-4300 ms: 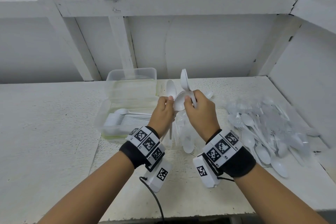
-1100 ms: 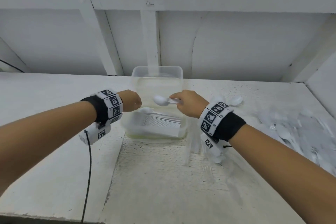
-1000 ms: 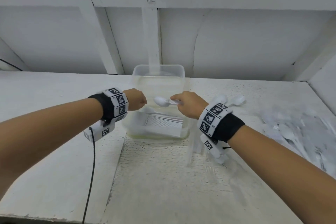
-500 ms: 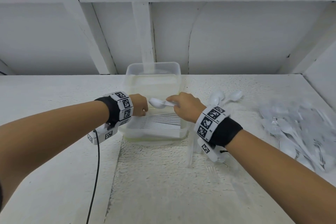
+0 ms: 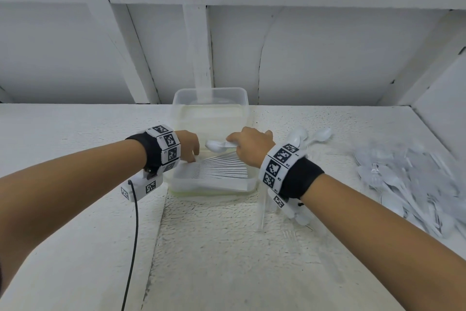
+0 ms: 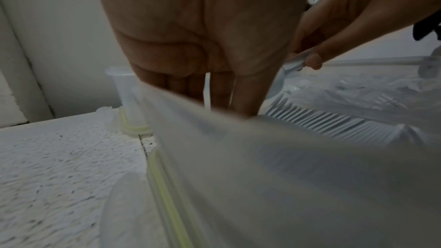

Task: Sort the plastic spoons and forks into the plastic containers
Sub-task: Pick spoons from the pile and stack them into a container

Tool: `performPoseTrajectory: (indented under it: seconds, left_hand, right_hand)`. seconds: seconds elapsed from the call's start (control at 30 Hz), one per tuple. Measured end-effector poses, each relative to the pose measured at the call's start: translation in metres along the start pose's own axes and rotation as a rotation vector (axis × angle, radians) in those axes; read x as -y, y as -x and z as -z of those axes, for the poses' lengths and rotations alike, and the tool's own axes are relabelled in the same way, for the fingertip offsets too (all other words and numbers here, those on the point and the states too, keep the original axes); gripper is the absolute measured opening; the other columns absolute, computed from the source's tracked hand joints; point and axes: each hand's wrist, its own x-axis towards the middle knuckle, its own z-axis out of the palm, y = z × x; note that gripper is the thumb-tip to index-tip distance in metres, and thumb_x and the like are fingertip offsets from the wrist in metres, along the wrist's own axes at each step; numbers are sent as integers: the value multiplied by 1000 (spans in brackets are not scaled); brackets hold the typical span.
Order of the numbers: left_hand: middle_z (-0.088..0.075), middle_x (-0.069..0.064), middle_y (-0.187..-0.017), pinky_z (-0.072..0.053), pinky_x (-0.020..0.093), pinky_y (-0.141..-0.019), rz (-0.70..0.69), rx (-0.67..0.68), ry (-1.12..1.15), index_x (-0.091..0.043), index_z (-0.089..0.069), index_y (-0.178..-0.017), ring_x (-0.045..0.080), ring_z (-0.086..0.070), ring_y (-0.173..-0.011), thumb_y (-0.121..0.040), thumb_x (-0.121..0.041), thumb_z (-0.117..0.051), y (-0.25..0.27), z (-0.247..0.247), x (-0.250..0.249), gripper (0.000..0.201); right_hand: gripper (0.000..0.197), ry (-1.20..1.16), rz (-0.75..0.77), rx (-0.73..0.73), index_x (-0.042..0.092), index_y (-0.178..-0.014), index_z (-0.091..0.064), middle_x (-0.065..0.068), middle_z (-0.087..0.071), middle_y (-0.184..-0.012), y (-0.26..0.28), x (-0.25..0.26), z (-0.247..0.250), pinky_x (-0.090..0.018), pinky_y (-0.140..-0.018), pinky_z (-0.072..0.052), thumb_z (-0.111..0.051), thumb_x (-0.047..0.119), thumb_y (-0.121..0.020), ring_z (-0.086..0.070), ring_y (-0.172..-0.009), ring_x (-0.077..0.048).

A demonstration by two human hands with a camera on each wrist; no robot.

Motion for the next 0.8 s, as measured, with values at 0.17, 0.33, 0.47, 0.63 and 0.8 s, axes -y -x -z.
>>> performPoseTrajectory:
  seconds: [0.17,0.33,0.47,0.63,0.8]
  left_hand:
    - [-52,4,-132,-37,26,-98,3,0,52,-12,-53,-130,22,-49,-121,-93,-24,-54,1,1,0,39]
    - [-58,4,-125,-40,27,-94,-22,-58,180,-11,-60,-117,21,-52,-115,-92,-21,-53,1,-3,3,28]
    - [-62,5,-120,-40,25,-92,-49,-59,262,-9,-64,-113,20,-55,-111,-92,-15,-52,3,-3,6,25]
    - [-65,3,-116,-41,25,-93,-64,-68,332,-12,-68,-111,19,-57,-109,-91,-15,-54,8,-4,8,25]
    - [-67,1,-116,-40,22,-92,-76,-110,351,-14,-69,-112,18,-58,-109,-90,-16,-57,14,-5,9,25]
  right_hand:
    - [47,57,-21,15,24,-131,-49,-5,-50,-123,0,1,-2,-48,-101,-24,-37,2,-91,-51,-111,-25]
    - [42,114,-18,25,19,-119,-56,-5,-55,-113,-2,5,-5,-44,-93,-27,-38,-1,-87,-53,-103,-24]
    - [38,132,-26,18,18,-111,-58,-3,-55,-104,-2,6,-5,-44,-92,-25,-38,-2,-85,-52,-93,-24]
    - [44,234,7,-117,28,-114,-58,3,-46,-92,-6,12,-1,-44,-92,-26,-40,0,-85,-42,-81,-20]
    - [42,278,48,-61,28,-116,-59,3,-62,-109,-18,28,-5,-47,-96,-23,-44,3,-86,-45,-109,-22]
